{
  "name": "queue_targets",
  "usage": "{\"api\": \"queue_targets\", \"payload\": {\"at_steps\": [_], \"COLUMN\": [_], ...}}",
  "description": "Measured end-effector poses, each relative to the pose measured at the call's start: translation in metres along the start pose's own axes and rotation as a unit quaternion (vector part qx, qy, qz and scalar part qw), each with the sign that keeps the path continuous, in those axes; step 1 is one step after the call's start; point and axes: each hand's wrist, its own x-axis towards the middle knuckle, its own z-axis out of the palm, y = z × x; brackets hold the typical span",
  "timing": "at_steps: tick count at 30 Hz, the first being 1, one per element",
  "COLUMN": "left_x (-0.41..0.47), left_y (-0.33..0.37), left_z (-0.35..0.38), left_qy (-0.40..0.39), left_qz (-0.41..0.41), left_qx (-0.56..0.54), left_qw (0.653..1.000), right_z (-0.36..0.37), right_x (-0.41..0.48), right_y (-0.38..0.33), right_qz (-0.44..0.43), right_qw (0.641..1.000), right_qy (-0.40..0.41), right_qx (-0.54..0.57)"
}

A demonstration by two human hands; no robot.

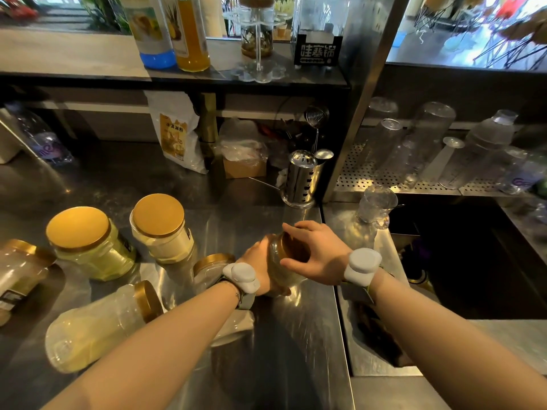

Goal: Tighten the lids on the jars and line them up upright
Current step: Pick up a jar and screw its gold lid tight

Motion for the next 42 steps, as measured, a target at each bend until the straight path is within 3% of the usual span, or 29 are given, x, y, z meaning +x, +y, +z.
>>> {"api": "queue_targets", "payload": {"at_steps": [4,9,14,16,20,22,25,27,35,39,42], "left_x": [-0.005,0.0,-0.012,-0.014,-0.026,-0.034,-0.043,-0.041,-0.022,-0.003,0.018], "left_y": [0.001,0.01,0.002,0.001,0.004,0.008,0.016,0.018,0.019,0.014,0.013], "left_z": [-0.008,-0.03,-0.04,-0.043,-0.03,-0.022,-0.011,-0.004,-0.008,-0.015,-0.028], "left_qy": [0.003,-0.014,0.009,0.005,0.027,0.015,-0.015,-0.016,0.03,0.064,0.098], "left_qz": [-0.022,-0.07,-0.048,-0.035,-0.089,-0.123,-0.159,-0.171,-0.183,-0.202,-0.203], "left_qx": [-0.014,0.062,-0.049,-0.074,-0.18,-0.265,-0.413,-0.436,-0.471,-0.505,-0.472], "left_qw": [1.0,0.996,0.998,0.997,0.979,0.956,0.897,0.883,0.863,0.837,0.852], "right_z": [-0.001,-0.003,0.007,0.013,0.038,0.051,0.066,0.073,0.078,0.079,0.075], "right_x": [0.011,0.02,0.014,0.007,-0.009,-0.015,-0.016,-0.014,0.006,0.027,0.048], "right_y": [-0.01,-0.014,-0.014,-0.011,-0.004,-0.003,-0.006,-0.008,-0.005,-0.007,-0.005], "right_qz": [0.008,0.008,-0.008,0.008,0.132,0.229,0.306,0.31,0.288,0.291,0.299], "right_qw": [1.0,1.0,1.0,0.994,0.963,0.933,0.849,0.818,0.804,0.775,0.762], "right_qy": [-0.009,-0.009,0.009,0.07,0.166,0.121,0.075,0.096,0.137,0.138,0.141], "right_qx": [-0.025,-0.026,0.023,0.082,0.166,0.249,0.424,0.476,0.502,0.544,0.556]}}
